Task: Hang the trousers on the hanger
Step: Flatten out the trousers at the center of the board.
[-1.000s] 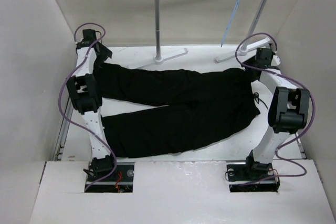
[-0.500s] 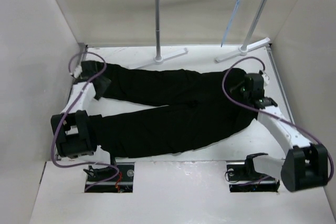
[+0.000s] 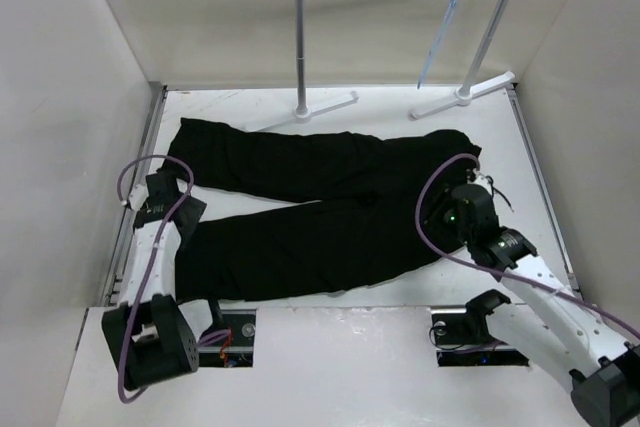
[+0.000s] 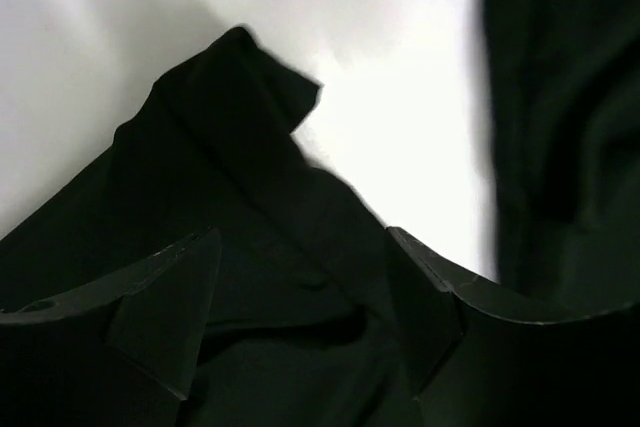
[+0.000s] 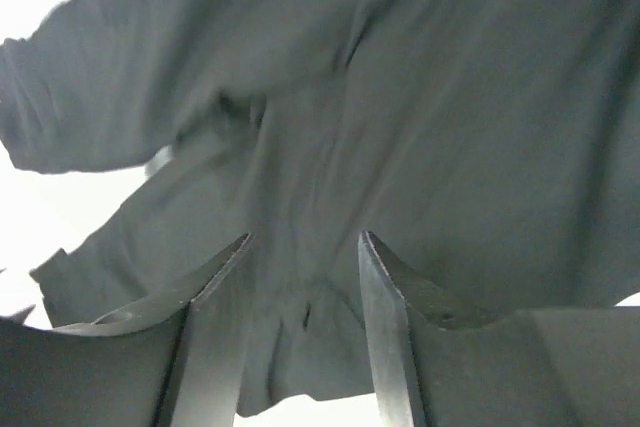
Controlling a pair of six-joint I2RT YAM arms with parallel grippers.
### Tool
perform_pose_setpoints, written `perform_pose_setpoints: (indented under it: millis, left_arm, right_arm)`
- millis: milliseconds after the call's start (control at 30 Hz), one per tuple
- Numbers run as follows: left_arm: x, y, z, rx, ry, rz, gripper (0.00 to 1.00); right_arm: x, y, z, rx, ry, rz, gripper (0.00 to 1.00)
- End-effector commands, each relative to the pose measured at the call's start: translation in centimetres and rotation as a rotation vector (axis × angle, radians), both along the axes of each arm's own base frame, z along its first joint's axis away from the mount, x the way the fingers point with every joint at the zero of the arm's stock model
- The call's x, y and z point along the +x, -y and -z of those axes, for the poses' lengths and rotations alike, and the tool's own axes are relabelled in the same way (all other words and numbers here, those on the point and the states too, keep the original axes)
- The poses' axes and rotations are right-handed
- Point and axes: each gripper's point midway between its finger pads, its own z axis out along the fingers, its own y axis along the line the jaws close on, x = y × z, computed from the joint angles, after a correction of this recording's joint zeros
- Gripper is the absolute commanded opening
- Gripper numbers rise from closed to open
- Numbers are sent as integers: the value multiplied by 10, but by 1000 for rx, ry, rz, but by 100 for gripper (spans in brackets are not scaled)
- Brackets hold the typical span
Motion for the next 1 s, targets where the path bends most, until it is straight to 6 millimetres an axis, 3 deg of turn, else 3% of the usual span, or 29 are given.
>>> perform_pose_setpoints:
  millis: [0, 133, 333, 533, 600, 667, 767, 833, 900, 967]
  left_arm:
    - [4, 1, 22, -12, -46, 7, 64]
    - [15, -5, 36, -3, -77, 2, 58]
    - [19, -27, 60, 19, -165, -47, 14]
    - [89, -54, 24, 92, -83, -36, 6]
    - [107, -63, 11, 129, -77, -30, 8]
    - [119, -67, 3, 140, -92, -12, 23]
    - [111, -67, -10, 151, -99, -12, 55]
    - [100, -62, -18, 150, -68, -11, 65]
    - [76, -58, -27, 148, -40, -26, 66]
    - [44, -54, -33, 147, -21, -48, 66]
  right_arm:
    - [-11, -26, 1, 13, -16, -110, 52]
    - [-24, -51, -2, 11, -6, -216, 59]
    - [-34, -51, 1, 26, -4, -226, 68]
    - [-19, -14, 8, 16, -9, -89, 75]
    - [-15, -2, 12, 9, -20, -45, 78]
    - [-14, 5, 12, 11, -28, -17, 81]
    - [-14, 11, 7, 9, -18, 2, 81]
    - [-15, 12, 5, 7, -11, -2, 81]
    - [-17, 11, 3, 5, -4, -11, 64]
    - [-20, 9, 3, 2, -8, -29, 37]
